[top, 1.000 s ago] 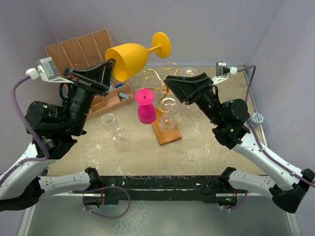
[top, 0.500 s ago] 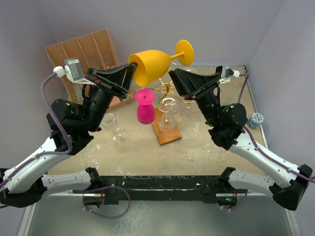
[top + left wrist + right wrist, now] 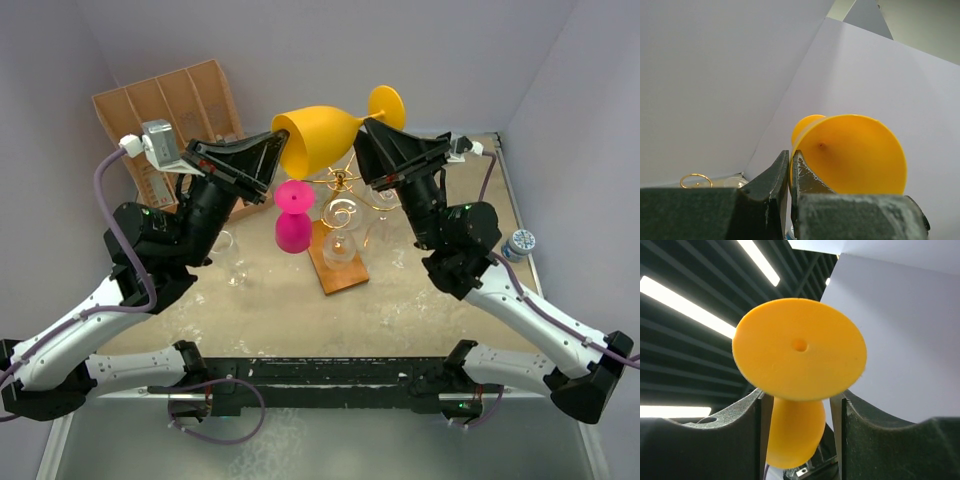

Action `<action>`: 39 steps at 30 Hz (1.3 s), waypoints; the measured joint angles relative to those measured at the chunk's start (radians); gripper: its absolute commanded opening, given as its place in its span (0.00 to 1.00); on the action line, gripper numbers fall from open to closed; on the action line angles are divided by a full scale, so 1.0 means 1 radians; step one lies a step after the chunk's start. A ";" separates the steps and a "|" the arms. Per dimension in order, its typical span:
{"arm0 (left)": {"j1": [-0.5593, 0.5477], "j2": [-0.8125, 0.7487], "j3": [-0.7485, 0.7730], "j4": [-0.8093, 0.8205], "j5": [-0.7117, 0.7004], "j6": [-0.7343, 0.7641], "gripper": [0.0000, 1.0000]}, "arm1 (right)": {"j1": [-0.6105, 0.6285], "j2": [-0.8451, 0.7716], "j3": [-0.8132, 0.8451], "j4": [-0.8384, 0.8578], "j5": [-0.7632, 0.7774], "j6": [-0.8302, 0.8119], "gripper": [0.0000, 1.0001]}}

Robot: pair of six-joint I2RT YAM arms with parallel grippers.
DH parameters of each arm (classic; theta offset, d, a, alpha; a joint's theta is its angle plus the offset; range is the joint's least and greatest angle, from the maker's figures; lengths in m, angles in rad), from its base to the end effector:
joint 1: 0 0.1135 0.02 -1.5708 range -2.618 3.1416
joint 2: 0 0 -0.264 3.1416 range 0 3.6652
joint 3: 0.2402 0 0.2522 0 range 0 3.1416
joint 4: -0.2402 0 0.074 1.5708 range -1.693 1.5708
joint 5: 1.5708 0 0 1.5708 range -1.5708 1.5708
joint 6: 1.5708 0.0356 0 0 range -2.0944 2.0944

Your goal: Place the wine glass upside down on the wine glass rack

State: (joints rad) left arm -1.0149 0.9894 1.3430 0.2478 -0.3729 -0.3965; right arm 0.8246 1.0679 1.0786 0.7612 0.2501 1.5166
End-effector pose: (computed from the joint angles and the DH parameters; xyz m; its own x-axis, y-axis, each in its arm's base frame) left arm 0.1020 -0.1396 0.5359 0.0311 -0.7316 -0.6810 0.6988 0.5031 -0.5086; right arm 0.1523 0.1517 0.4831 -0.5645 0.8145 0.1336 -0.5048 -0.4687 0.7249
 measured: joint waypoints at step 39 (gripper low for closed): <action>0.000 -0.178 -0.008 -0.485 -0.078 -0.094 0.45 | 0.005 -0.158 0.012 -0.098 -0.003 -0.433 0.00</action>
State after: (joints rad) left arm -1.0149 0.8116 1.3354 -0.2371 -0.4511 -0.4904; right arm 0.8291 0.9100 1.0904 0.6636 0.2466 1.0840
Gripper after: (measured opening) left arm 0.423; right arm 0.049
